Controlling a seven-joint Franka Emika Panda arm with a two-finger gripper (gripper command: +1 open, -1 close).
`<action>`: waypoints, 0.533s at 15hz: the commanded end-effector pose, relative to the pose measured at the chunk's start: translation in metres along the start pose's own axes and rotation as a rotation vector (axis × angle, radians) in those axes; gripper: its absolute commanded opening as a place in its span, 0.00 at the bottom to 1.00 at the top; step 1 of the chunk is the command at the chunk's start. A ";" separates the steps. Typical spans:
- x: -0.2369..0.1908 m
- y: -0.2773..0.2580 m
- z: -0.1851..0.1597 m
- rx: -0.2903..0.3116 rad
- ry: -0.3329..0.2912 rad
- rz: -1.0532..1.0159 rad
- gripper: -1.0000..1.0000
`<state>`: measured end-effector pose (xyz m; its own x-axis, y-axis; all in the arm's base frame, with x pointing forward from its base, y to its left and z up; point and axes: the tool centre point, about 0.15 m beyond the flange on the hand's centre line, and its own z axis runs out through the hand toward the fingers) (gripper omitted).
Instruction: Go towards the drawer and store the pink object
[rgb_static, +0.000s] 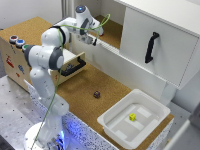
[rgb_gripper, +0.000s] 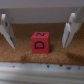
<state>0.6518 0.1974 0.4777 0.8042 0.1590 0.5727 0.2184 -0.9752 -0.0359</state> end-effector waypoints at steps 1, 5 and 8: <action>0.040 0.008 0.058 -0.008 -0.136 -0.017 0.00; 0.031 0.005 0.049 -0.035 -0.122 -0.014 0.00; 0.014 -0.002 0.028 -0.066 -0.106 0.003 0.00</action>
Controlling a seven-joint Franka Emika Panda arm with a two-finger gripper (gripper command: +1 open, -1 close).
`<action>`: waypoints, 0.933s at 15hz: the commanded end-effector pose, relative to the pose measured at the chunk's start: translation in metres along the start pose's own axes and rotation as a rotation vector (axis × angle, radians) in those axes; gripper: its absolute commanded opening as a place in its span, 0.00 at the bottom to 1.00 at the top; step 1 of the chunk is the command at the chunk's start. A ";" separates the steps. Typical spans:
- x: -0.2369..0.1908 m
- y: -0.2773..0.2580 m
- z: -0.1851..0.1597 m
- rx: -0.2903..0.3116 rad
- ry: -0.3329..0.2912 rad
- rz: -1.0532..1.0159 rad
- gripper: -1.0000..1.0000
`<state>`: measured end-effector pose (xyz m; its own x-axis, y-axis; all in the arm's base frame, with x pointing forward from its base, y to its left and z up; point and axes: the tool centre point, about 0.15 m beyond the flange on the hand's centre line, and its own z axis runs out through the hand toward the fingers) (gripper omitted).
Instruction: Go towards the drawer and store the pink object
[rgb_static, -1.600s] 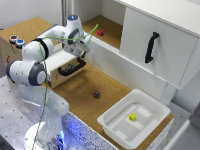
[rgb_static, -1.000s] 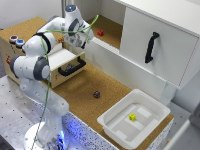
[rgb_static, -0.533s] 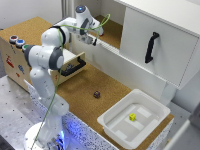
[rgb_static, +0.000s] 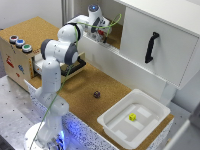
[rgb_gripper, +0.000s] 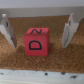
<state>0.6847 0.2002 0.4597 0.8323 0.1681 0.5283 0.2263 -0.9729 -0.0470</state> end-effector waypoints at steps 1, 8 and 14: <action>-0.010 -0.011 -0.011 -0.084 -0.049 0.013 0.00; -0.041 -0.049 -0.070 -0.125 0.025 -0.015 0.00; -0.128 -0.091 -0.107 -0.090 -0.038 0.008 0.00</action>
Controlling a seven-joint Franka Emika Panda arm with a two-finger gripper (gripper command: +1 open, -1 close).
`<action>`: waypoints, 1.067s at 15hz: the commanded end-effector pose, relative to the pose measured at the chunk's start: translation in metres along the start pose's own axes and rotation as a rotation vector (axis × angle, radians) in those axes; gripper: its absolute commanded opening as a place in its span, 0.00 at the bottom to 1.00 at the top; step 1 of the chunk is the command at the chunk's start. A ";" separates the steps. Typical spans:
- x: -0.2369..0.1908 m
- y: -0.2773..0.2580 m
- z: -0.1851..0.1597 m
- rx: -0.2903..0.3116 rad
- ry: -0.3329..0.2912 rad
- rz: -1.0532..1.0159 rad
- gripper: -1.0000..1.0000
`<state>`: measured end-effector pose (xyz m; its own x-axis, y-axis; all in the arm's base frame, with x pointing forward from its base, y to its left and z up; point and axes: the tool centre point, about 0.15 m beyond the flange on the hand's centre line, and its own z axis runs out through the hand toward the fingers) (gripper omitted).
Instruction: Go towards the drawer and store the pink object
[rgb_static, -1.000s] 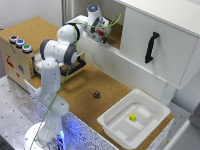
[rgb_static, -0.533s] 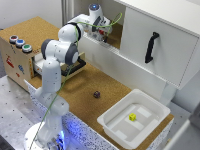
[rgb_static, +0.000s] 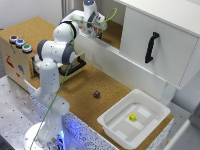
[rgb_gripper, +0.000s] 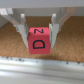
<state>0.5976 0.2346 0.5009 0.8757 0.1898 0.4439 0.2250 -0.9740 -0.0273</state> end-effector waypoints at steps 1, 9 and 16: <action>-0.105 -0.044 -0.026 -0.068 0.035 0.029 0.00; -0.253 -0.087 0.007 -0.015 -0.224 0.098 0.00; -0.293 -0.085 0.057 0.015 -0.354 0.068 0.00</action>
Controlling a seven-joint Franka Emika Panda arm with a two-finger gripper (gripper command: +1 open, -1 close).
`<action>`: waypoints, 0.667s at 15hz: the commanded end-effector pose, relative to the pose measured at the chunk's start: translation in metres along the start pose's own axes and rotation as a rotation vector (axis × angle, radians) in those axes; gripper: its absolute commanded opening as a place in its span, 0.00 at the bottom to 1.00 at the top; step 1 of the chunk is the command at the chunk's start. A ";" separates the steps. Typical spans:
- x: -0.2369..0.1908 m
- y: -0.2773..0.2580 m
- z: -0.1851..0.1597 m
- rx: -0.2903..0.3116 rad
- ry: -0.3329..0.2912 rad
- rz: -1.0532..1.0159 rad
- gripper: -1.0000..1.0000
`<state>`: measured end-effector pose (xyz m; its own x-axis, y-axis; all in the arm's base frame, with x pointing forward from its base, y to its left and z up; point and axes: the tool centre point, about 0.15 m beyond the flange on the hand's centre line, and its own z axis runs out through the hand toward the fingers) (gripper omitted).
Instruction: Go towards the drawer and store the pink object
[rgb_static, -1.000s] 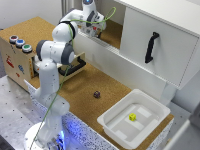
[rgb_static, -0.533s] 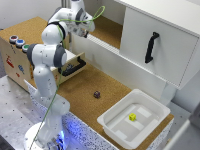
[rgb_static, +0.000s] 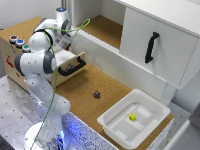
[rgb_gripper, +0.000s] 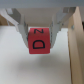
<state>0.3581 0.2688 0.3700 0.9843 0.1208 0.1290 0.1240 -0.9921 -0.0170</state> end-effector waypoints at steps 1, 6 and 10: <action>-0.020 -0.001 0.054 0.053 -0.033 -0.035 0.00; -0.022 -0.006 0.032 0.018 -0.015 -0.033 1.00; -0.024 -0.010 -0.015 0.004 0.027 -0.036 1.00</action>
<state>0.3457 0.2718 0.3369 0.9828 0.1439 0.1159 0.1480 -0.9886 -0.0273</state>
